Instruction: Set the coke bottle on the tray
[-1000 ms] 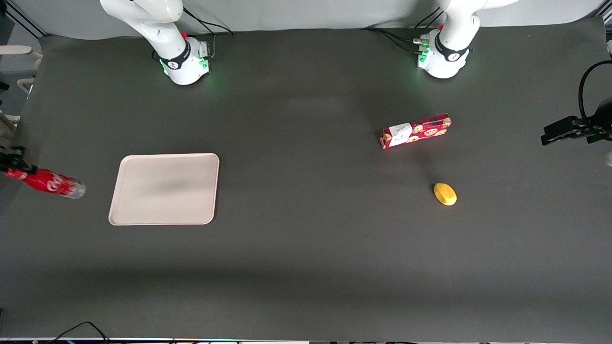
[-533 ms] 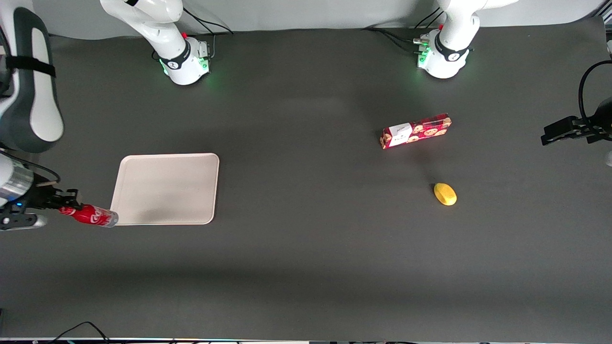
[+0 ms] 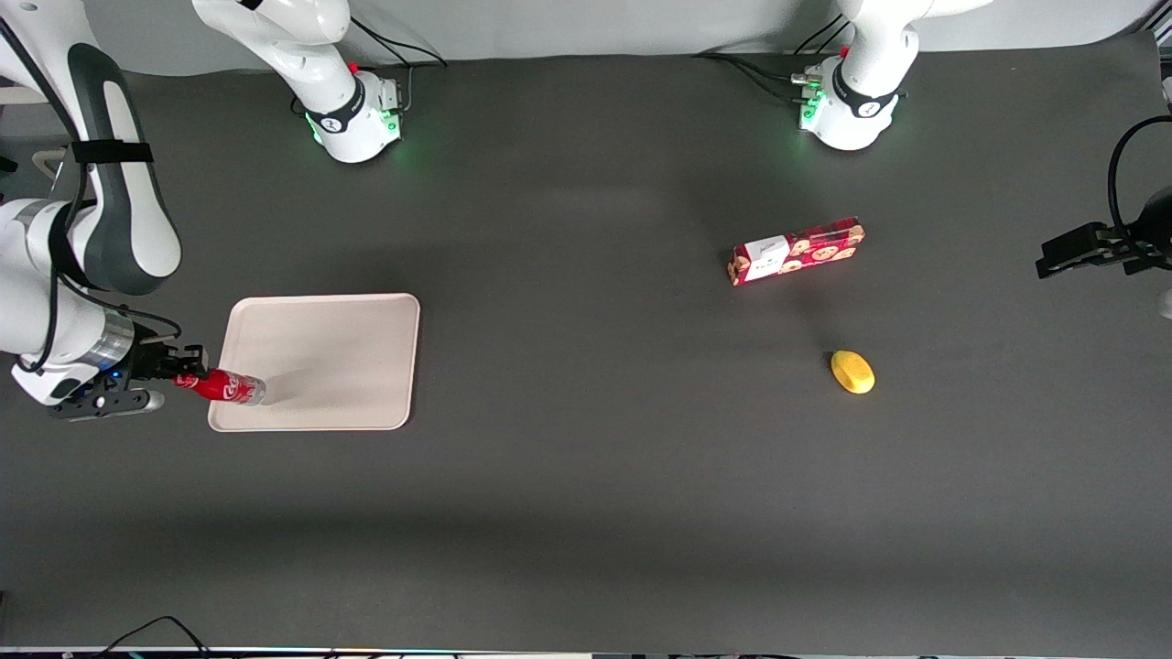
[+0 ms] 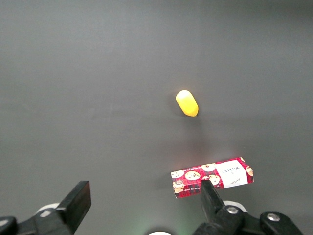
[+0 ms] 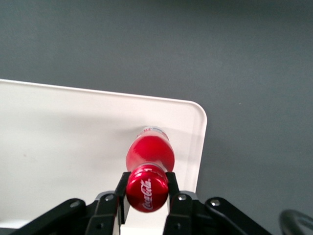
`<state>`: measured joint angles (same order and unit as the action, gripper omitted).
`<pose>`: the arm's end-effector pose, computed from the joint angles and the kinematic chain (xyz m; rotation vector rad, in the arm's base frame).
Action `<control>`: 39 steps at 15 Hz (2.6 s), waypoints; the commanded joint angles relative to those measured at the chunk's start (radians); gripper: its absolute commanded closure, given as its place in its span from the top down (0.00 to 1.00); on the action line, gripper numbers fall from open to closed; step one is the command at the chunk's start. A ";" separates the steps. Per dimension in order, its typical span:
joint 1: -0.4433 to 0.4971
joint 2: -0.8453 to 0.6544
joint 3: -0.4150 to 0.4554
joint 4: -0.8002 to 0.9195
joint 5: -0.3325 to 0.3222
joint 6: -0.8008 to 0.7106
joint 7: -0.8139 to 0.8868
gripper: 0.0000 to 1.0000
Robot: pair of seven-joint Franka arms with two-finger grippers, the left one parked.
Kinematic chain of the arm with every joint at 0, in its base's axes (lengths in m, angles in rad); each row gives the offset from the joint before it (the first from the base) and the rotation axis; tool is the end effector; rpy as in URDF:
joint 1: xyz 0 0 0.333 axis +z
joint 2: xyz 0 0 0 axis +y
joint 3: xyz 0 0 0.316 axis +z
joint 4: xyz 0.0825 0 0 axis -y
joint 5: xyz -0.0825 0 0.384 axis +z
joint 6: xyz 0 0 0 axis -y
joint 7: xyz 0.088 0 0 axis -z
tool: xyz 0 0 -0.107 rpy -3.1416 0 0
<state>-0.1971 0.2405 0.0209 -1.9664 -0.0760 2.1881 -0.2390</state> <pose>0.5895 -0.1082 0.3500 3.0853 0.1650 -0.0462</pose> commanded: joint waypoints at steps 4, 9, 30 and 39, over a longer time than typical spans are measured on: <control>-0.028 -0.078 -0.004 -0.131 -0.021 0.091 -0.051 0.00; -0.030 -0.076 -0.004 -0.131 -0.021 0.094 -0.057 1.00; 0.096 -0.352 -0.006 0.270 0.068 -0.560 0.083 1.00; 0.117 -0.388 -0.006 0.284 0.096 -0.614 0.161 1.00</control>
<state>-0.0943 -0.1362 0.0286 -1.6872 0.0009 1.5915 -0.1075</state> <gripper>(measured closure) 0.000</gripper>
